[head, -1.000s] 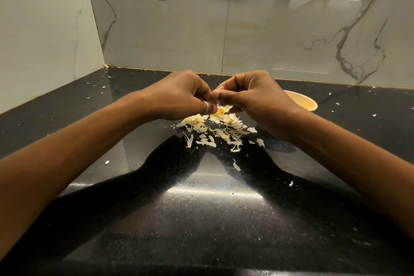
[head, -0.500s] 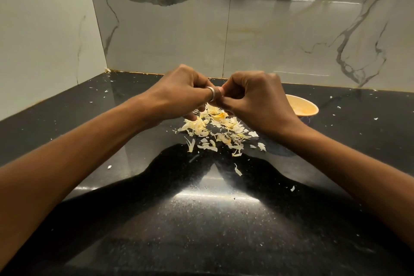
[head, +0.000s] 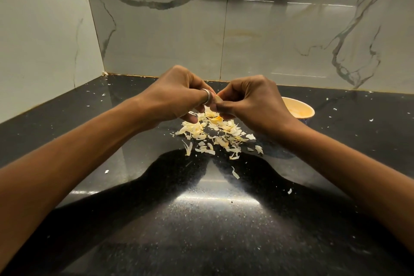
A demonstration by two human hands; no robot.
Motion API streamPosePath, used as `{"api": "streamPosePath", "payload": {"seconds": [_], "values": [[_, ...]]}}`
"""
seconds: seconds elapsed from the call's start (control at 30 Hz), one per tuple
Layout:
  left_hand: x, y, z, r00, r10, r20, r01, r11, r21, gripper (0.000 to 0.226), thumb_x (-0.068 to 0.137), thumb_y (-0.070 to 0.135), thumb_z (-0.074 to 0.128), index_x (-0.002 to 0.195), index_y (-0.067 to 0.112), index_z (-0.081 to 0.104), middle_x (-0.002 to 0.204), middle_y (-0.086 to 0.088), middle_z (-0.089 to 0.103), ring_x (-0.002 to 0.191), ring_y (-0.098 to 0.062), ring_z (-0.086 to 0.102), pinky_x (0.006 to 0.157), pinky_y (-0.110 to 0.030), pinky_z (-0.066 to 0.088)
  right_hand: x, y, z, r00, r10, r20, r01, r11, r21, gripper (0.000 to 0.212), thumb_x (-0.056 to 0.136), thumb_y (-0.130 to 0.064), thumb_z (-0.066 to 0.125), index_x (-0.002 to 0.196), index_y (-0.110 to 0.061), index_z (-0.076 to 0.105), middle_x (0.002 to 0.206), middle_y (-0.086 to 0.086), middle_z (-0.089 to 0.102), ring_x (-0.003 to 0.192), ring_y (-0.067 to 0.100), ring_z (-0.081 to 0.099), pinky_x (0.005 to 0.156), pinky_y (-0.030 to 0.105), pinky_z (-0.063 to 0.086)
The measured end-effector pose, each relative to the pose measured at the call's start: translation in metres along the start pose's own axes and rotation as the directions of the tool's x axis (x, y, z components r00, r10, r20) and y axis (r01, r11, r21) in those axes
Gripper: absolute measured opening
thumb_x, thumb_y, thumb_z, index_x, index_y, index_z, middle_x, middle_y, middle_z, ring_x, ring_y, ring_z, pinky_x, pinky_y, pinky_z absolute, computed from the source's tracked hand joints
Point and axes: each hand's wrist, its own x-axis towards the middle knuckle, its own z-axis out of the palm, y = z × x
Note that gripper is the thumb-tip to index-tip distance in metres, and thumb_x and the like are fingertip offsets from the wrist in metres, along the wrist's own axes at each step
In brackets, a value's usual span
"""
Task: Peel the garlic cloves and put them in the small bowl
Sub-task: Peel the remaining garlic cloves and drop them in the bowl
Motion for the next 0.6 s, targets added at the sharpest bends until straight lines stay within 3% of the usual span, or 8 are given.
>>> {"api": "streamPosePath", "payload": {"seconds": [0.17,0.4,0.6], "values": [[-0.0008,-0.0006,-0.0013,1.000,0.006,0.000,-0.006,1.000,0.004,0.013,0.096,0.007,0.063,0.097,0.005,0.076,0.089,-0.010,0.071,0.077,-0.013,0.066,0.054,-0.020,0.054,-0.0001,-0.0019,0.0005,0.999,0.026,0.026,-0.027,0.999,0.043,0.017,0.080,-0.020,0.083,0.089,-0.007,0.078,0.074,0.000,0.075,0.061,0.007,0.071,0.060,0.019,0.057],[-0.0005,0.0005,-0.0001,1.000,0.009,-0.001,-0.009,1.000,-0.004,0.014,0.096,0.007,0.062,0.095,0.007,0.076,0.085,-0.010,0.072,0.072,-0.010,0.064,0.053,-0.022,0.056,0.0004,-0.0019,-0.0009,0.996,0.074,0.042,-0.077,0.993,0.088,0.017,0.079,-0.018,0.083,0.089,-0.006,0.077,0.076,0.002,0.076,0.065,0.012,0.073,0.064,0.024,0.061],[-0.0010,-0.0011,-0.0010,1.000,0.024,0.006,-0.024,1.000,0.012,0.014,0.097,0.007,0.060,0.097,0.004,0.074,0.092,-0.016,0.071,0.079,-0.018,0.066,0.054,-0.020,0.054,0.0006,-0.0036,-0.0004,0.992,0.104,0.072,-0.112,0.987,0.118,0.015,0.079,-0.014,0.082,0.089,-0.004,0.077,0.079,0.006,0.076,0.068,0.014,0.074,0.064,0.024,0.060]]}}
